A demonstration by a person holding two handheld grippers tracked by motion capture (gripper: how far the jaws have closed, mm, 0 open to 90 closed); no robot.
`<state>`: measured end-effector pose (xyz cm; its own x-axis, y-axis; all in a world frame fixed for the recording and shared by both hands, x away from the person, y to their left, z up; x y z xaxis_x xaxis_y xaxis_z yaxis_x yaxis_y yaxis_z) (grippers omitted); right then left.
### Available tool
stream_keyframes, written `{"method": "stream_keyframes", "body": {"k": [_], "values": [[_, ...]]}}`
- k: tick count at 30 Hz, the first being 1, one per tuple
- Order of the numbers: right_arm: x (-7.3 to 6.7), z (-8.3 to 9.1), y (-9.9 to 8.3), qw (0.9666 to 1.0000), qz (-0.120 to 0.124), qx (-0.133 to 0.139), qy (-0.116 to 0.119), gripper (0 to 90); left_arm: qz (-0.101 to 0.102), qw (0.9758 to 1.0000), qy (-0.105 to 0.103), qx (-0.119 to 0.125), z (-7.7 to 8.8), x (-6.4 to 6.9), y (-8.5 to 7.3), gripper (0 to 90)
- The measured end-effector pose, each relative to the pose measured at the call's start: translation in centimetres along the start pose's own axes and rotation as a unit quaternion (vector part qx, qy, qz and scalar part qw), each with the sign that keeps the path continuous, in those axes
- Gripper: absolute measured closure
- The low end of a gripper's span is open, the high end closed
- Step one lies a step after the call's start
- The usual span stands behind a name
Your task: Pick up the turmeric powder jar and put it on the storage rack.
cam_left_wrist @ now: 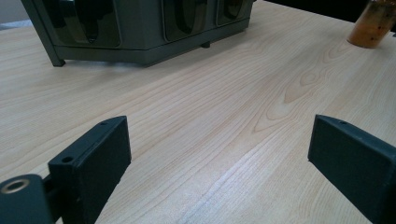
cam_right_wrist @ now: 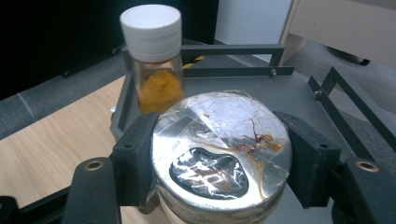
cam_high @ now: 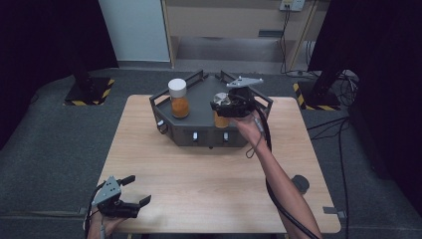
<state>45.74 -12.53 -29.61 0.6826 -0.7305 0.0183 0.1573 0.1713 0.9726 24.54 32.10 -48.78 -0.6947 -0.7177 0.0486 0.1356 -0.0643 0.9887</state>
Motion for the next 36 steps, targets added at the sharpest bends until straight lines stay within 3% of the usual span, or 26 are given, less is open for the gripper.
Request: {"method": "stream_keyframes", "body": {"k": [16, 21, 26, 36], "values": [[0.9, -3.4, 0.6, 0.9993, -0.008, 0.010, -0.035, 34.8, 0.001, 1.0000, -0.001, 0.001, 0.0, 0.0, 0.0, 5.1], [1.0, -4.6, 0.0, 0.9989, -0.016, 0.014, -0.041, 34.7, 0.000, 1.0000, -0.001, 0.002, 0.0, 0.0, 0.0, 5.1], [0.9, -5.8, -0.7, 0.9989, -0.002, 0.006, -0.045, 34.7, 0.000, 1.0000, -0.002, 0.003, 0.0, 0.0, 0.0, 5.1], [1.3, -7.0, -1.9, 0.9985, -0.017, -0.001, -0.051, 34.7, -0.001, 1.0000, -0.003, 0.002, 0.0, 0.0, 0.0, 5.2]]}}
Point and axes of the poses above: each handheld gripper's, and its own axes: z roughly backward along the jaws, y roughly out of its top, x roughly to its right, the point moved 9 cm from there along -z, roughly forward along the jaws, and after that the axes turned 14 degrees about x, right-handed, at the moved point
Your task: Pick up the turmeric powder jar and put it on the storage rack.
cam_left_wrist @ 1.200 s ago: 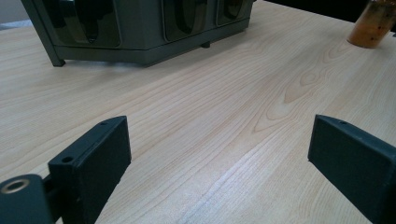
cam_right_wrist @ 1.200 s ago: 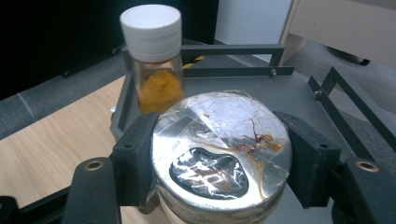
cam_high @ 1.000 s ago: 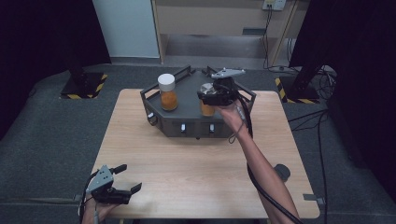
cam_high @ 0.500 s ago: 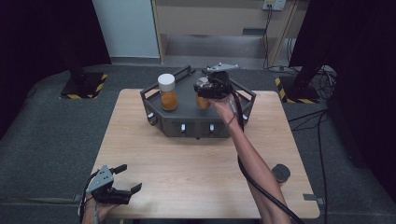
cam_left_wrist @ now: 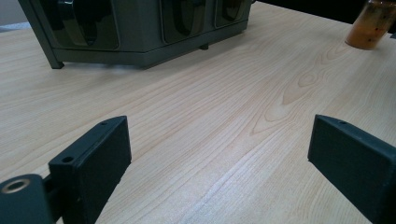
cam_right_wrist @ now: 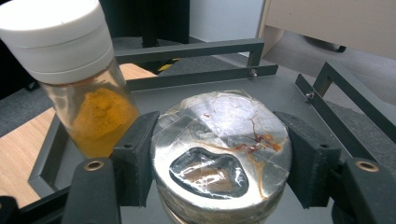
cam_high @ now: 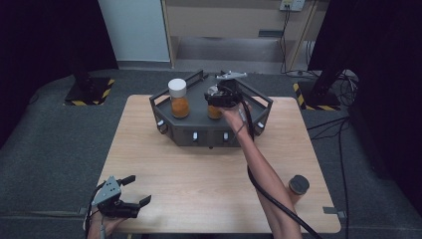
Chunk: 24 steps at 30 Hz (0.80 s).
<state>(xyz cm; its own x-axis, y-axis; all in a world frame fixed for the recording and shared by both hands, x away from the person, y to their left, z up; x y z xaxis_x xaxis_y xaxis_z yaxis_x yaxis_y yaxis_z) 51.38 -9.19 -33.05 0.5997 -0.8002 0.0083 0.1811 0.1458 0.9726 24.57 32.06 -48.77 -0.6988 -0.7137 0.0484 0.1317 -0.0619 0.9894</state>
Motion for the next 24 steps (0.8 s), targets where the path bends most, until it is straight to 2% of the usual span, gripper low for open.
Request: {"method": "stream_keyframes", "body": {"k": [16, 24], "values": [[-0.6, -1.6, -0.4, 1.0000, -0.003, -0.004, 0.005, 34.7, -0.002, 1.0000, -0.002, 0.000, 0.0, 0.0, 0.0, 5.2], [-0.6, -1.7, -0.8, 1.0000, -0.008, 0.004, 0.003, 34.6, -0.003, 1.0000, -0.001, 0.000, 0.0, 0.1, 0.0, 5.2]]}}
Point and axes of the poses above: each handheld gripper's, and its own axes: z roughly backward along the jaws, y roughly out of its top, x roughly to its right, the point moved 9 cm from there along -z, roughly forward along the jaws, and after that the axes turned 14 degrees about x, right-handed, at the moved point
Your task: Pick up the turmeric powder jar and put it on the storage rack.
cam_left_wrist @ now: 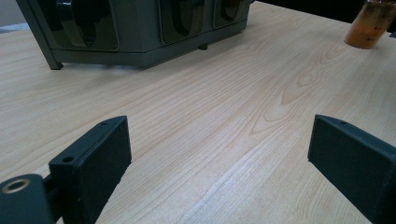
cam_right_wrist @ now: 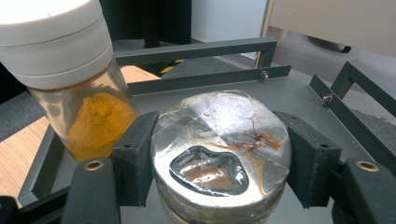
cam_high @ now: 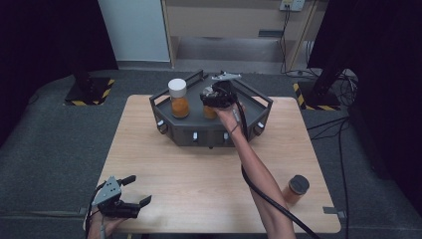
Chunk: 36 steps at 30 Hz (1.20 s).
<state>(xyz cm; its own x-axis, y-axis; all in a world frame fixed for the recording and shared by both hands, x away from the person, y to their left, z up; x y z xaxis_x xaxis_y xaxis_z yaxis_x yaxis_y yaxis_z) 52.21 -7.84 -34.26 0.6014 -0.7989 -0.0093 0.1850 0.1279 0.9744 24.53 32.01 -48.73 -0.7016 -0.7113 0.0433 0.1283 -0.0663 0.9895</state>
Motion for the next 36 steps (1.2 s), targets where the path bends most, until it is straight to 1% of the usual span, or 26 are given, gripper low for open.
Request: {"method": "stream_keyframes", "body": {"k": [3, 6, 9, 14, 16, 17, 19, 21, 22, 23, 28, 31, 33, 36], "values": [[0.1, 0.0, 0.0, 1.0000, -0.003, 0.001, 0.000, 34.5, 0.000, 1.0000, -0.001, -0.001, 0.0, 0.0, 0.0, 5.2], [-0.1, 0.1, 0.0, 1.0000, 0.001, 0.000, 0.000, 34.4, -0.001, 1.0000, -0.002, -0.001, -0.1, 0.0, 0.0, 5.2], [0.0, 0.0, 0.0, 1.0000, -0.001, 0.000, -0.001, 33.5, -0.001, 1.0000, -0.002, 0.000, -0.1, 0.0, 0.0, 5.2], [0.0, 0.6, 0.4, 0.9999, -0.004, 0.013, -0.004, 25.0, -0.002, 1.0000, -0.003, -0.002, -0.1, 0.0, 0.0, 5.2], [0.2, 1.0, 0.7, 0.9998, -0.009, 0.018, -0.001, 20.8, -0.001, 1.0000, -0.002, -0.001, -0.1, 0.0, 0.0, 5.2], [0.1, 1.3, 0.9, 0.9997, -0.006, 0.022, -0.005, 19.2, -0.001, 1.0000, -0.003, -0.001, -0.1, 0.0, 0.0, 5.2], [0.1, 1.8, 1.2, 0.9993, 0.002, 0.037, -0.007, 16.2, 0.000, 1.0000, -0.003, -0.002, -0.1, 0.0, 0.0, 5.2], [0.0, 2.5, 1.6, 0.9988, 0.009, 0.046, -0.012, 16.0, -0.001, 1.0000, -0.003, -0.002, -0.1, 0.0, 0.0, 5.2], [0.0, 2.8, 1.7, 0.9987, 0.009, 0.049, -0.010, 15.7, -0.001, 1.0000, -0.003, -0.002, -0.1, 0.0, 0.0, 5.2], [0.0, 3.1, 1.9, 0.9987, 0.011, 0.049, -0.007, 15.3, 0.000, 1.0000, -0.003, -0.001, -0.1, 0.0, 0.0, 5.3], [-0.1, 5.1, 2.8, 0.9980, 0.035, 0.053, 0.000, 14.9, 0.000, 1.0000, -0.004, -0.002, -0.1, 0.0, 0.0, 5.3], [0.4, 6.3, 3.5, 0.9982, 0.033, 0.049, 0.011, 14.3, -0.001, 1.0000, -0.004, -0.005, -0.2, 0.1, 0.0, 5.3], [0.6, 7.3, 4.0, 0.9978, 0.034, 0.055, 0.015, 13.8, 0.000, 1.0000, -0.004, -0.005, -0.2, 0.0, 0.0, 5.3], [1.0, 8.7, 4.7, 0.9976, 0.035, 0.056, 0.022, 13.3, -0.001, 1.0000, -0.004, -0.006, -0.2, 0.1, 0.0, 5.3]]}}
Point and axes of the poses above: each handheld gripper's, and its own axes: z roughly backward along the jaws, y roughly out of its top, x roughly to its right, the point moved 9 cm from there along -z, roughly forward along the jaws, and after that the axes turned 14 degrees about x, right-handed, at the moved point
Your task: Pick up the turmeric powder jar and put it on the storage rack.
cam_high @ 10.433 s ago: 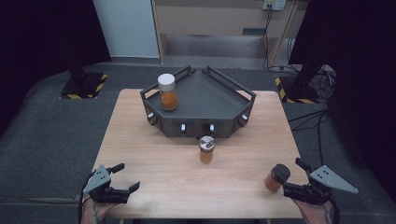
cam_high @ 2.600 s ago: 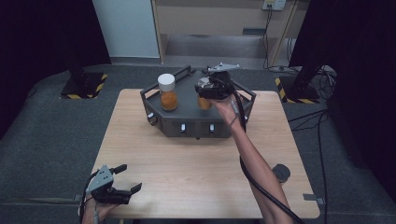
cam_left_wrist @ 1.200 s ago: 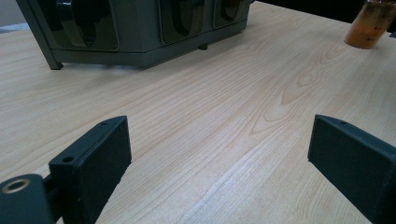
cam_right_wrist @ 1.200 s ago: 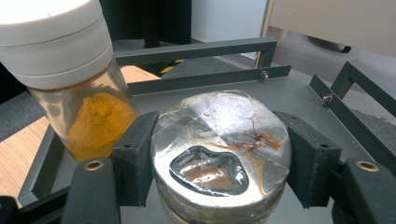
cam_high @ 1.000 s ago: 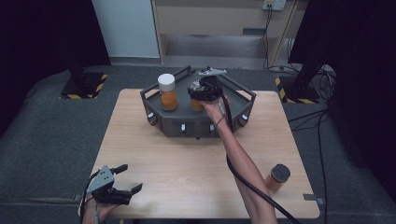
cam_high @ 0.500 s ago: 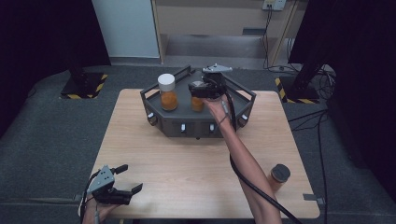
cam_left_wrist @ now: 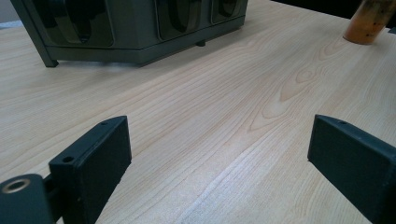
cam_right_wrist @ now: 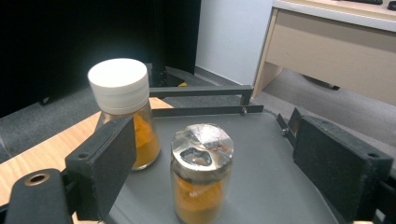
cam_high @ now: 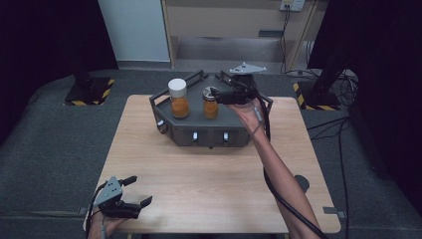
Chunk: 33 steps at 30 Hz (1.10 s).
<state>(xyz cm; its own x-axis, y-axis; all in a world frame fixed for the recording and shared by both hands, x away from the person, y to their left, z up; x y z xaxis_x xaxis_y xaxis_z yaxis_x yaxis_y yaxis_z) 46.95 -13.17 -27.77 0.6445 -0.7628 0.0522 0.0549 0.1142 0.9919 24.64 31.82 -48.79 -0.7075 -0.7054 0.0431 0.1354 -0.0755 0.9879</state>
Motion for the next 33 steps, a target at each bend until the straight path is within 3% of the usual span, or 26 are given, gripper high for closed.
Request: {"method": "stream_keyframes", "body": {"k": [5, 21, 33], "values": [[0.5, 2.1, 0.6, 0.9999, -0.001, 0.008, 0.010, 12.8, -0.002, 1.0000, -0.001, -0.003, 0.0, 0.0, 0.0, 5.3], [-0.1, 8.4, 0.9, 0.9985, 0.039, 0.030, 0.025, 11.7, -0.002, 1.0000, 0.000, -0.005, 0.0, 0.1, 0.1, 5.1], [-0.8, 11.8, 0.4, 0.9971, 0.059, 0.043, 0.022, 11.6, -0.003, 1.0000, 0.001, -0.006, 0.0, 0.1, 0.1, 5.1]]}}
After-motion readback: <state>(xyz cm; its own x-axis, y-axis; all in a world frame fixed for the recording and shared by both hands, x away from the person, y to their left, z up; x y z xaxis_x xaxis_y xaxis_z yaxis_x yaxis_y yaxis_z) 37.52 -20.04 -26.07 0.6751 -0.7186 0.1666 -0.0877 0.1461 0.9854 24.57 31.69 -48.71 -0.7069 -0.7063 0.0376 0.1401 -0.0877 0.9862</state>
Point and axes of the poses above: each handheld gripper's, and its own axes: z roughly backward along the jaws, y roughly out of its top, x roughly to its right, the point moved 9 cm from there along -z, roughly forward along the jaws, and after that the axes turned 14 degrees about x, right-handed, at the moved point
